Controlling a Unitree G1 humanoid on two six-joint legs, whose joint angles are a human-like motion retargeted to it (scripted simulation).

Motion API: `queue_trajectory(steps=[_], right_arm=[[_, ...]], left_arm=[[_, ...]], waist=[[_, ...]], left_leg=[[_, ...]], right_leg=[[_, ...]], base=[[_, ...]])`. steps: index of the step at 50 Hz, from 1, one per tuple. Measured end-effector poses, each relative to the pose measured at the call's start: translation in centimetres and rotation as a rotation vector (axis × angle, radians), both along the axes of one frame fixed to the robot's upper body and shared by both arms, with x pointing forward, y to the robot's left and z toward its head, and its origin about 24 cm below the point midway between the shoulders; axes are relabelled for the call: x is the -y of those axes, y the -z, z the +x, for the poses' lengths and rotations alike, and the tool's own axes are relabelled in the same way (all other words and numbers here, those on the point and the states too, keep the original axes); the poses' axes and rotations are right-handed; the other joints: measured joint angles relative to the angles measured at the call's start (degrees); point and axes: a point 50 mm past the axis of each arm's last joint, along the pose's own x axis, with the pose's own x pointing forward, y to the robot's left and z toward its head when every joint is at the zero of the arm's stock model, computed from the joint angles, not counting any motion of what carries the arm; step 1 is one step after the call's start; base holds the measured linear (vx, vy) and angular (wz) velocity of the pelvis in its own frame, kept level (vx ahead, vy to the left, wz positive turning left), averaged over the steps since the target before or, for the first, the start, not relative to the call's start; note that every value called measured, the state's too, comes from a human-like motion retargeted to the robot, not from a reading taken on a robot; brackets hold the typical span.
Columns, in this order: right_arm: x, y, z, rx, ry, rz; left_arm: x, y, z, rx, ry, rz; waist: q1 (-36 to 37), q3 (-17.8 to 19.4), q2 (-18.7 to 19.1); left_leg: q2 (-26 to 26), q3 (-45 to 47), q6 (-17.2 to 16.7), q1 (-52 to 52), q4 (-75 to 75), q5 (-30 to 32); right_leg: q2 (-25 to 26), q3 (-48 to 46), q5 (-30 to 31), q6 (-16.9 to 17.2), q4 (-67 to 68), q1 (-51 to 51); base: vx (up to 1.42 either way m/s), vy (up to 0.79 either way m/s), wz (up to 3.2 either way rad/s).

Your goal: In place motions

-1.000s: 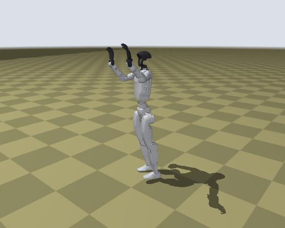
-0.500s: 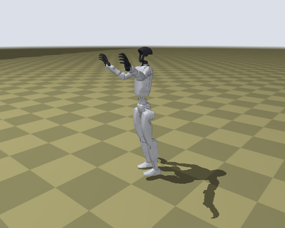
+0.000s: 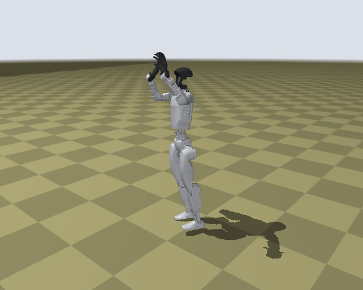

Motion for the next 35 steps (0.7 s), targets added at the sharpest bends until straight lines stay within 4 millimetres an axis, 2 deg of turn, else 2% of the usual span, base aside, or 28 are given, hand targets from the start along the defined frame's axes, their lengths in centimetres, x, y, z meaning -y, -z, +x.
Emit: queue_trajectory(steps=[2, 5, 8, 11, 13, 15, 18, 20, 22, 24, 27, 31, 35], right_arm=[[0.5, 0.1, 0.5, -0.026, -0.025, 0.035], [3.4, 0.7, 2.1, -0.103, -0.032, 0.212], [8.0, 2.4, 4.2, -0.214, 0.003, 0.499], [12.4, 5.9, 6.9, -0.364, -0.037, 0.841], [14.7, 8.7, 8.6, -0.485, -0.102, 1.07], [16.4, 11.5, 9.9, -0.609, -0.178, 1.258], [17.3, 14.8, 10.9, -0.718, -0.277, 1.412], [17.4, 15.9, 11.0, -0.738, -0.302, 1.446], [17.1, 15.8, 10.9, -0.711, -0.291, 1.425], [16.3, 14.9, 10.8, -0.662, -0.285, 1.372], [14.3, 12.6, 10.8, -0.627, -0.329, 1.231], [10.1, 8.2, 9.9, -0.603, -0.353, 0.899], [5.4, 4.2, 7.4, -0.483, -0.259, 0.507]], left_arm=[[-0.4, 0.3, 0.5, -0.001, -0.008, -0.028], [-2.8, 1.9, 2.4, -0.114, 0.033, -0.245], [-6.8, 4.4, 4.0, -0.221, 0.074, -0.587], [-10.4, 8.5, 5.9, -0.351, 0.197, -1.002], [-11.5, 12.2, 7.6, -0.447, 0.379, -1.332], [-11.2, 15.5, 9.5, -0.553, 0.652, -1.649], [-9.8, 17.9, 11.0, -0.703, 1.15, -1.864], [-9.8, 18.3, 10.9, -0.586, 1.359, -1.906], [-11.0, 18.1, 9.7, -0.409, 1.327, -1.841], [-12.1, 17.5, 8.5, -0.324, 1.14, -1.734], [-11.7, 15.6, 7.8, -0.382, 0.871, -1.528], [-8.4, 11.6, 7.7, -0.466, 0.76, -1.174], [-3.9, 7.9, 7.2, -0.577, 0.692, -0.797]], waist=[[-0.1, 0.2, 0.1], [-0.4, 0.3, 0.1], [-0.4, 0.0, 0.0], [-0.1, -0.6, -0.2], [0.1, -1.1, -0.3], [0.2, -1.6, -0.4], [0.2, -1.8, -0.4], [0.1, -1.7, -0.2], [0.0, -1.4, 0.2], [0.0, -0.9, 0.4], [-0.1, -0.2, 0.4], [-0.2, -0.1, 0.4], [-0.1, -0.4, 0.6]], left_leg=[[0.0, -0.1, 0.0, 0.1, 0.0, 0.0], [-0.1, -0.3, 0.0, 0.1, 0.1, 0.1], [-0.2, -0.3, 0.0, 0.0, 0.1, 0.1], [-0.3, -0.1, 0.0, 0.0, 0.1, 0.1], [-0.3, 0.1, 0.0, 0.1, 0.1, 0.1], [-0.3, 0.2, 0.1, 0.3, 0.2, 0.0], [-0.4, 0.1, 0.1, 0.6, 0.2, 0.0], [-0.4, 0.1, 0.2, 0.9, 0.2, -0.1], [-0.3, 0.2, 0.3, 1.2, 0.1, -0.2], [-0.3, 0.2, 0.3, 1.5, 0.1, -0.2], [-0.4, 0.3, 0.3, 1.8, 0.2, -0.2], [-0.5, 0.1, 0.3, 1.6, 0.1, 0.0], [-0.5, 0.2, 0.3, 1.1, 0.1, 0.1]], right_leg=[[0.0, -0.2, 0.0, 0.0, 0.0, 0.3], [-0.1, -0.4, -0.1, 0.0, 0.0, 0.5], [-0.2, -0.4, -0.1, 0.0, -0.1, 0.4], [-0.3, 0.0, 0.0, 0.0, -0.1, 0.3], [-0.3, 0.2, 0.0, 0.0, 0.0, 0.2], [-0.3, 0.3, 0.0, 0.0, 0.0, 0.3], [-0.3, 0.2, -0.1, 0.0, 0.0, 0.7], [-0.2, 0.2, -0.2, 0.0, 0.0, 1.0], [-0.1, 0.3, -0.2, 0.0, 0.0, 1.2], [-0.1, 0.4, -0.2, 0.0, 0.0, 1.4], [-0.1, 0.4, -0.2, 0.0, 0.0, 1.7], [-0.3, 0.2, -0.1, 0.0, 0.0, 1.6], [-0.3, 0.3, 0.0, 0.0, 0.0, 1.0]], base=[[0.0, 0.0, 0.0], [0.0, 0.0, 0.0], [0.0, 0.0, 0.0], [0.0, 0.0, 0.0], [0.0, 0.0, 0.0], [0.0, 0.0, 0.0], [0.0, 0.0, 0.0], [0.0, 0.0, 0.0], [0.0, 0.0, 0.0], [0.0, 0.0, 0.0], [0.0, 0.0, 0.0], [0.0, 0.0, 0.0], [0.0, 0.0, 0.0]])
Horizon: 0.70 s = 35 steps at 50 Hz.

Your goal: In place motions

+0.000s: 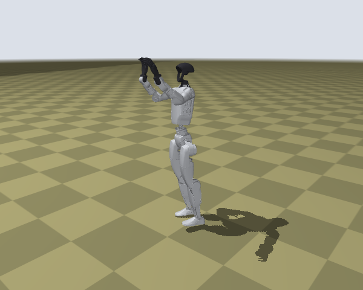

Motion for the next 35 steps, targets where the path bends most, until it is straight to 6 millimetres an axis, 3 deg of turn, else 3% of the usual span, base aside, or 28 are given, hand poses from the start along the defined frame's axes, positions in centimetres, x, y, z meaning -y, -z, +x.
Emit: queue_trajectory(steps=[3, 5, 9, 13, 18, 23, 25, 27, 31, 33, 35], right_arm=[[-3.6, -1.9, -2.6, 0.163, 0.067, -0.307], [-5.5, -2.6, -4.0, 0.274, 0.144, -0.466], [-6.3, -3.5, -4.9, 0.373, 0.286, -0.525], [-3.7, -3.1, -3.5, 0.279, 0.296, -0.364], [3.4, -0.3, -1.0, 0.054, 0.341, 0.029], [10.8, 6.0, 0.5, -0.206, 0.339, 0.477], [12.9, 9.1, 0.7, -0.335, 0.288, 0.622], [14.4, 12.7, 0.6, -0.495, 0.205, 0.738], [15.9, 21.6, -1.1, -0.829, 0.033, 0.927], [15.5, 26.9, -2.3, -0.985, -0.013, 1.045], [13.9, 32.7, -3.5, -1.147, -0.036, 1.204]], left_arm=[[3.9, -1.7, -0.5, 0.0, -0.013, 0.306], [5.6, -2.7, -1.2, 0.036, -0.13, 0.508], [5.4, -4.3, -2.4, 0.167, -0.469, 0.669], [2.9, -3.0, -1.5, 0.077, -0.507, 0.543], [-4.0, 0.9, -0.3, -0.174, -0.467, 0.055], [-9.6, 6.9, -0.6, -0.309, -0.344, -0.48], [-10.9, 9.8, -1.0, -0.324, -0.259, -0.673], [-11.0, 12.2, -1.5, -0.32, -0.162, -0.732], [-11.0, 17.4, -4.5, -0.37, -0.086, -0.657], [-10.9, 21.8, -6.3, -0.503, -0.135, -0.659], [-10.4, 27.4, -8.7, -0.69, -0.209, -0.718]], waist=[[0.3, -0.2, 0.0], [0.4, 0.0, -0.2], [0.6, 0.5, -0.2], [0.5, 0.6, 0.1], [0.1, 0.5, 0.1], [0.4, 1.7, 0.0], [0.6, 2.4, 0.0], [0.8, 3.1, -0.2], [0.9, 4.4, -0.7], [0.7, 5.3, -0.7], [0.3, 6.3, -0.5]], left_leg=[[0.0, 0.0, 0.0, -0.1, 0.0, 0.0], [0.0, 0.0, 0.1, 0.0, 0.0, 0.0], [-0.1, 0.0, 0.1, 0.3, 0.0, -0.1], [-0.2, -0.1, 0.1, 0.3, 0.0, 0.0], [-0.2, -0.2, 0.1, 0.0, 0.1, 0.0], [-0.2, -0.3, 0.2, 0.4, 0.2, 0.1], [-0.2, -0.3, 0.2, 0.6, 0.2, 0.1], [-0.2, -0.5, 0.2, 0.7, 0.3, 0.2], [-0.2, -1.0, 0.1, 0.5, 0.4, 0.3], [-0.2, -1.1, 0.0, 0.5, 0.4, 0.4], [-0.2, -1.2, 0.0, 0.7, 0.4, 0.4]], right_leg=[[0.0, 0.0, 0.0, 0.0, 0.0, -0.2], [0.0, 0.0, 0.0, 0.0, 0.0, -0.1], [0.0, 0.1, -0.1, 0.0, 0.0, 0.2], [0.0, 0.0, -0.1, 0.0, 0.0, 0.3], [0.0, -0.1, 0.0, 0.0, 0.0, 0.2], [0.1, -0.1, 0.0, -0.1, 0.0, 0.7], [0.1, -0.1, 0.0, -0.1, 0.0, 0.9], [0.1, -0.3, 0.0, -0.1, 0.0, 1.2], [0.0, -1.0, 0.0, 0.0, -0.2, 1.6], [0.0, -1.3, 0.0, 0.0, -0.2, 1.8], [0.0, -1.3, 0.0, 0.0, -0.2, 2.0]], base=[[0.0, 0.0, 0.0], [0.0, 0.0, 0.0], [0.0, 0.0, 0.0], [0.0, 0.0, 0.0], [0.0, 0.0, 0.0], [-0.01, 0.01, 0.0], [-0.05, 0.05, 0.01], [0.0, 0.0, 0.0], [0.0, 0.0, 0.0], [0.0, 0.0, 0.0], [0.0, 0.0, 0.0]])
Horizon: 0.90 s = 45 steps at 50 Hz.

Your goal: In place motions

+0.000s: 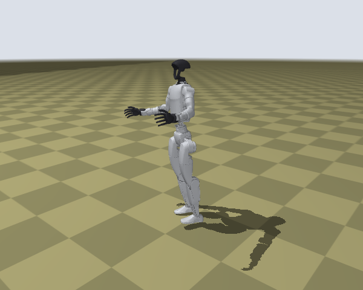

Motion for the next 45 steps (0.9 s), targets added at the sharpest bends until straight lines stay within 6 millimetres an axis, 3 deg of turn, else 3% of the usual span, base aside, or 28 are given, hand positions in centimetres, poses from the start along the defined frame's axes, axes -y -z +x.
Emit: queue_trajectory(steps=[3, 6, 8, 9, 11, 13, 15, 17, 20, 22, 24, 26, 29, 32, 35, 37, 40, 43, 45], right_arm=[[-3.8, 8.8, -3.0, -0.26, -0.049, 0.307], [-8.2, 16.1, -8.5, -0.562, -0.142, 0.705], [-11.1, 19.3, -13.6, -0.777, -0.158, 1.007], [-12.3, 20.2, -16.2, -0.851, -0.126, 1.146], [-14.7, 20.8, -20.9, -0.927, 0.021, 1.394], [-17.1, 20.9, -24.4, -0.897, 0.258, 1.601], [-18.9, 21.0, -26.2, -0.741, 0.582, 1.734], [-18.6, 21.2, -26.6, -0.502, 0.92, 1.745], [-15.8, 21.1, -26.3, -0.161, 1.293, 1.659], [-12.7, 20.5, -24.8, -0.011, 1.363, 1.606], [-8.1, 19.1, -22.2, 0.124, 1.31, 1.575], [-1.9, 15.9, -19.9, 0.288, 1.149, 1.481], [7.8, 7.2, -17.8, 0.411, 0.823, 1.193], [14.5, -5.1, -15.9, 0.294, 0.618, 0.758], [16.6, -19.2, -14.0, 0.116, 0.579, 0.216], [15.1, -27.8, -12.3, 0.009, 0.612, -0.18], [9.4, -37.9, -9.7, -0.071, 0.711, -0.772], [0.0, -44.9, -5.4, 0.054, 0.761, -1.305], [-9.4, -49.4, -3.4, 0.286, 0.751, -1.651]], left_arm=[[2.5, 9.8, -4.5, -0.363, -0.002, -0.226], [7.5, 18.9, -11.1, -0.817, 0.038, -0.541], [11.3, 22.7, -17.1, -1.166, 0.061, -0.767], [12.9, 23.6, -20.1, -1.336, 0.074, -0.86], [15.5, 23.9, -25.7, -1.636, 0.083, -1.01], [17.8, 23.2, -30.5, -1.848, 0.034, -1.143], [20.3, 22.1, -34.3, -1.964, -0.045, -1.268], [22.8, 21.3, -37.2, -1.978, -0.111, -1.399], [26.1, 20.7, -39.0, -1.876, -0.115, -1.575], [26.9, 20.8, -38.9, -1.796, -0.106, -1.65], [26.6, 20.9, -38.5, -1.76, -0.121, -1.662], [25.3, 21.3, -38.0, -1.755, -0.125, -1.613], [22.4, 21.8, -36.8, -1.764, -0.113, -1.504], [19.7, 22.3, -34.9, -1.742, -0.095, -1.41], [17.5, 23.1, -31.6, -1.658, -0.067, -1.315], [16.1, 23.5, -28.7, -1.573, -0.048, -1.246], [13.5, 23.4, -25.1, -1.46, -0.042, -1.132], [11.4, 23.0, -23.5, -1.404, -0.067, -1.061], [11.9, 23.1, -23.5, -1.405, -0.053, -1.073]], waist=[[-0.9, 1.2, 0.4], [-1.4, 1.9, 0.8], [-1.3, 2.3, 1.3], [-1.2, 2.2, 1.5], [-1.5, 1.9, 1.8], [-2.2, 1.9, 1.8], [-2.6, 2.0, 1.4], [-2.4, 2.3, 1.2], [-1.4, 3.2, 1.1], [-1.3, 4.0, 0.3], [-1.2, 4.2, -0.8], [-0.5, 3.7, -2.0], [0.9, 1.7, -3.8], [1.4, -1.5, -4.7], [2.1, -2.7, -5.1], [2.7, -1.4, -5.5], [3.1, 0.2, -7.3], [2.0, 1.1, -8.6], [0.5, 1.0, -7.3]], left_leg=[[0.1, 0.0, 0.0, 0.2, 0.0, 0.0], [0.2, 0.3, -0.1, 0.3, 0.0, 0.0], [0.4, 0.6, -0.1, 0.2, -0.1, 0.0], [0.5, 0.7, -0.2, -0.1, -0.1, 0.0], [0.5, 0.8, -0.2, -0.8, -0.1, 0.0], [0.4, 0.7, -0.3, -1.3, -0.1, 0.0], [0.3, 0.3, -0.3, -1.7, 0.0, 0.0], [0.3, -0.2, -0.3, -1.9, 0.2, 0.0], [0.8, -0.1, -0.2, -1.8, 0.3, 0.0], [0.9, -0.1, -0.3, -1.8, 0.4, 0.0], [0.8, -0.5, -0.3, -2.0, 0.4, 0.2], [0.6, -1.2, -0.4, -2.6, 0.3, 0.5], [0.0, -2.4, -0.7, -4.1, 0.3, 1.1], [-0.6, -3.3, -0.9, -6.3, 0.5, 1.5], [-0.9, -3.5, -1.0, -7.1, 0.6, 1.7], [-1.0, -3.2, -0.9, -6.0, 0.4, 1.7], [-1.2, -2.6, -0.8, -4.2, 0.1, 1.5], [-1.1, -2.1, -0.8, -2.6, -0.1, 1.3], [-0.9, -2.0, -0.8, -1.9, -0.2, 1.1]], right_leg=[[0.0, 0.2, 0.1, 0.0, 0.0, 0.1], [0.1, 0.5, 0.2, -0.1, 0.0, 0.0], [0.2, 0.8, 0.3, -0.1, 0.0, -0.3], [0.3, 0.9, 0.3, -0.1, 0.0, -0.6], [0.3, 1.1, 0.3, 0.0, 0.0, -1.4], [0.2, 1.2, 0.2, 0.0, -0.1, -1.9], [0.1, 1.3, 0.2, -0.1, 0.0, -2.2], [0.1, 1.3, 0.1, 0.0, 0.1, -2.5], [0.6, 1.7, 0.2, 0.0, 0.1, -2.4], [0.5, 1.6, 0.3, 0.0, 0.1, -2.3], [0.4, 0.9, 0.3, 0.2, -0.1, -2.0], [0.1, -0.3, 0.3, 0.4, -0.3, -1.8], [-0.6, -2.3, 0.0, 0.8, -0.5, -2.0], [-1.3, -3.9, -0.2, 1.0, -0.7, -3.0], [-1.5, -4.4, -0.2, 1.0, -0.8, -3.5], [-1.6, -4.1, -0.1, 0.9, -0.7, -2.8], [-1.9, -3.5, 0.0, 0.6, -0.4, -2.1], [-1.7, -2.8, 0.0, 0.4, -0.3, -1.1], [-1.5, -2.6, -0.1, 0.3, -0.2, -0.8]], base=[[0.0, 0.0, 0.0], [0.0, 0.04, -0.07], [0.01, 0.07, -0.13], [0.0, 0.07, -0.13], [0.02, 0.06, -0.07], [0.07, 0.04, -0.02], [0.09, 0.05, -0.01], [0.07, 0.1, -0.04], [-0.07, 0.07, -0.11], [-0.18, -0.01, 0.04], [-0.12, -0.09, 0.29], [-0.04, -0.11, 0.54], [0.04, -0.13, 0.69], [0.1, -0.13, 0.56], [0.03, -0.11, 0.16], [0.0, -0.16, -0.19], [0.05, -0.28, -0.24], [0.07, -0.32, -0.21], [0.08, -0.27, -0.07]])
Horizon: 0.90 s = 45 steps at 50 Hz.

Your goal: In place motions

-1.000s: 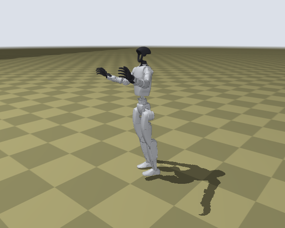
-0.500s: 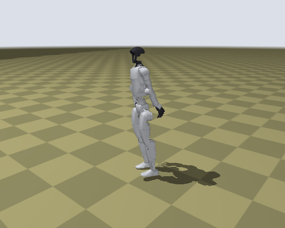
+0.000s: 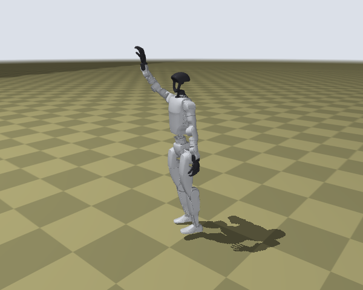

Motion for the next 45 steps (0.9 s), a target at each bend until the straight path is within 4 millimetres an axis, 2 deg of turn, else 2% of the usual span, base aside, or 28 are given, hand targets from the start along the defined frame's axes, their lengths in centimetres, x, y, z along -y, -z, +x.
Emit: queue_trajectory(steps=[2, 3, 5, 7, 8, 10, 12, 13, 15, 18, 20, 22, 24, 26, 28, 30, 32, 33, 35, 37, 39, 42, 43, 45], right_arm=[[-9.2, -1.8, -0.1, 0.036, -0.093, -0.364], [-12.8, -1.4, -0.3, 0.05, -0.154, -0.511], [-18.8, 0.4, -1.7, 0.084, -0.268, -0.773], [-22.6, 2.6, -3.8, 0.15, -0.382, -1.001], [-23.8, 3.6, -4.7, 0.185, -0.437, -1.102], [-24.3, 4.9, -5.6, 0.242, -0.551, -1.237], [-22.5, 4.4, -4.9, 0.237, -0.589, -1.223], [-21.0, 3.7, -4.2, 0.223, -0.569, -1.165], [-16.8, 1.6, -2.5, 0.194, -0.46, -0.97], [-7.2, -0.9, -0.8, 0.183, -0.244, -0.523], [0.2, -0.5, -0.1, 0.172, -0.143, -0.166], [7.5, 2.4, 0.7, 0.127, -0.129, 0.241], [13.8, 7.1, 0.9, 0.111, -0.198, 0.676], [18.8, 13.0, 0.1, 0.152, -0.33, 1.132], [21.7, 19.6, -1.0, 0.251, -0.54, 1.61], [22.1, 24.7, -1.8, 0.408, -0.886, 2.004], [21.8, 26.3, -1.3, 0.708, -1.283, 2.072], [21.9, 26.5, -0.7, 0.923, -1.408, 2.0], [22.5, 26.9, -0.3, 1.287, -1.444, 1.805], [22.3, 26.3, 0.5, 1.346, -1.314, 1.681], [20.9, 24.0, 2.6, 1.175, -1.293, 1.597], [16.7, 18.5, 5.7, 0.772, -1.451, 1.382], [15.0, 16.5, 6.1, 0.64, -1.479, 1.271], [11.7, 12.7, 5.9, 0.428, -1.407, 1.01]], left_arm=[[1.0, 0.2, 0.2, -0.006, 0.035, -0.043], [0.9, 0.2, 0.0, -0.015, 0.05, -0.048], [0.6, 0.1, -0.5, -0.039, 0.085, -0.056], [0.6, 0.1, -0.7, -0.058, 0.141, -0.069], [0.8, 0.1, -0.8, -0.067, 0.171, -0.075], [1.3, 0.2, -0.8, -0.089, 0.224, -0.091], [2.0, 0.3, -1.3, -0.119, 0.259, -0.115], [2.4, 0.4, -1.7, -0.135, 0.271, -0.13], [3.2, 0.5, -2.6, -0.164, 0.283, -0.16], [4.9, 0.6, -3.9, -0.201, 0.26, -0.202], [5.7, 0.5, -4.8, -0.227, 0.22, -0.227], [6.0, 0.4, -5.8, -0.253, 0.166, -0.244], [6.4, 0.2, -6.4, -0.267, 0.113, -0.255], [6.5, 0.2, -6.7, -0.267, 0.062, -0.253], [6.5, 0.2, -6.6, -0.254, 0.023, -0.251], [6.7, 0.3, -6.4, -0.236, -0.004, -0.256], [7.2, 0.5, -6.0, -0.211, -0.017, -0.267], [7.2, 0.5, -5.9, -0.202, -0.023, -0.268], [6.8, 0.5, -6.0, -0.201, -0.023, -0.264], [6.1, 0.3, -6.2, -0.222, 0.0, -0.251], [5.3, 0.2, -6.3, -0.238, 0.025, -0.227], [4.3, 0.2, -5.6, -0.227, 0.059, -0.191], [4.1, 0.2, -5.2, -0.216, 0.068, -0.185], [3.8, 0.3, -4.5, -0.193, 0.083, -0.182]], waist=[[-0.1, 0.3, 1.5], [-0.6, 0.3, 1.4], [-1.5, 0.5, 0.9], [-1.3, 1.3, 0.7], [-1.0, 1.8, 0.6], [0.2, 2.9, 0.6], [1.1, 3.4, 0.5], [1.4, 3.4, 0.5], [1.7, 3.0, 0.8], [1.8, 2.5, 1.5], [1.6, 2.3, 1.8], [1.1, 1.9, 1.6], [0.6, 1.6, 1.4], [0.2, 1.2, 1.2], [0.3, 1.3, 1.3], [0.4, 1.5, 1.5], [0.2, 1.6, 2.4], [0.0, 1.4, 2.9], [-0.4, 1.1, 3.3], [-0.5, 0.6, 3.3], [-0.7, 0.0, 3.2], [-0.8, 0.1, 2.9], [-0.9, 0.2, 2.8], [-0.9, 0.3, 2.8]], left_leg=[[0.2, 0.1, 0.1, 0.5, -0.1, -0.2], [0.3, 0.2, 0.1, 0.7, -0.1, -0.3], [0.4, 0.2, 0.1, 1.2, -0.2, -0.4], [0.4, 0.4, 0.1, 2.0, -0.3, -0.6], [0.4, 0.5, 0.1, 2.4, -0.3, -0.7], [0.4, 0.7, 0.3, 3.3, -0.4, -0.9], [0.4, 1.0, 0.4, 3.6, -0.5, -1.0], [0.4, 1.1, 0.4, 3.6, -0.5, -1.0], [0.4, 1.2, 0.4, 3.2, -0.5, -1.0], [0.3, 1.3, 0.4, 2.6, -0.5, -0.9], [0.3, 1.2, 0.4, 2.4, -0.4, -0.9], [0.3, 1.1, 0.5, 2.3, -0.3, -0.8], [0.2, 0.8, 0.6, 2.0, -0.2, -0.7], [0.1, 0.3, 0.6, 1.7, -0.1, -0.6], [0.2, -0.2, 0.7, 1.7, 0.0, -0.4], [0.4, -0.6, 0.8, 1.8, 0.1, -0.1], [0.6, -0.5, 0.9, 1.6, 0.2, 0.0], [0.8, -0.3, 1.0, 1.5, 0.2, 0.1], [1.0, 0.2, 1.1, 1.7, 0.0, 0.1], [1.1, 0.7, 1.0, 1.8, -0.1, 0.3], [1.1, 1.1, 0.9, 1.6, -0.1, 0.6], [1.0, 1.5, 0.9, 1.8, -0.2, 0.8], [1.0, 1.7, 0.9, 1.9, -0.2, 0.8], [1.0, 1.9, 0.9, 2.1, -0.4, 0.8]], right_leg=[[0.2, 0.6, -0.1, 0.0, 0.2, 0.1], [0.3, 0.8, -0.1, 0.0, 0.2, 0.1], [0.4, 1.1, -0.2, -0.1, 0.3, 0.5], [0.5, 1.3, -0.3, -0.2, 0.4, 1.0], [0.6, 1.3, -0.3, -0.2, 0.4, 1.2], [0.6, 1.7, -0.3, -0.2, 0.4, 1.7], [0.6, 2.0, -0.2, -0.2, 0.4, 1.8], [0.6, 2.0, -0.2, -0.2, 0.4, 1.7], [0.5, 2.0, -0.1, -0.1, 0.4, 1.4], [0.4, 1.7, -0.2, 0.0, 0.3, 1.1], [0.4, 1.6, -0.1, 0.1, 0.2, 1.1], [0.4, 1.4, -0.1, 0.2, 0.1, 1.2], [0.3, 1.2, -0.2, 0.2, 0.0, 1.2], [0.4, 0.9, -0.3, 0.3, -0.2, 1.0], [0.6, 0.9, -0.3, 0.3, -0.3, 1.0], [0.9, 0.9, -0.3, 0.3, -0.3, 1.1], [1.2, 1.1, -0.3, 0.3, -0.1, 0.6], [1.4, 1.5, -0.3, 0.2, -0.1, 0.2], [1.7, 2.2, -0.3, 0.2, 0.0, -0.2], [1.7, 2.9, -0.1, 0.1, 0.1, -0.5], [1.7, 3.3, 0.0, 0.0, 0.2, -0.9], [1.5, 3.4, 0.2, -0.2, 0.3, -1.0], [1.5, 3.4, 0.2, -0.2, 0.3, -0.9], [1.4, 3.5, 0.3, -0.2, 0.3, -0.9]], base=[[0.11, -0.19, -0.1], [0.13, -0.18, -0.11], [0.12, -0.13, -0.1], [0.01, -0.07, -0.12], [0.0, 0.0, 0.0], [-0.05, -0.03, -0.21], [-0.02, -0.01, -0.11], [0.0, 0.0, 0.0], [0.0, 0.0, 0.0], [0.0, 0.02, 0.02], [-0.01, 0.06, 0.03], [0.0, 0.05, 0.02], [-0.01, 0.07, 0.07], [-0.01, 0.06, 0.1], [-0.01, 0.03, 0.01], [0.0, 0.0, 0.0], [-0.07, 0.01, -0.13], [-0.05, 0.03, -0.25], [0.0, 0.07, -0.33], [0.03, 0.08, -0.3], [0.01, 0.01, -0.1], [0.01, -0.08, -0.04], [0.01, -0.09, 0.01], [0.03, -0.07, -0.01]])
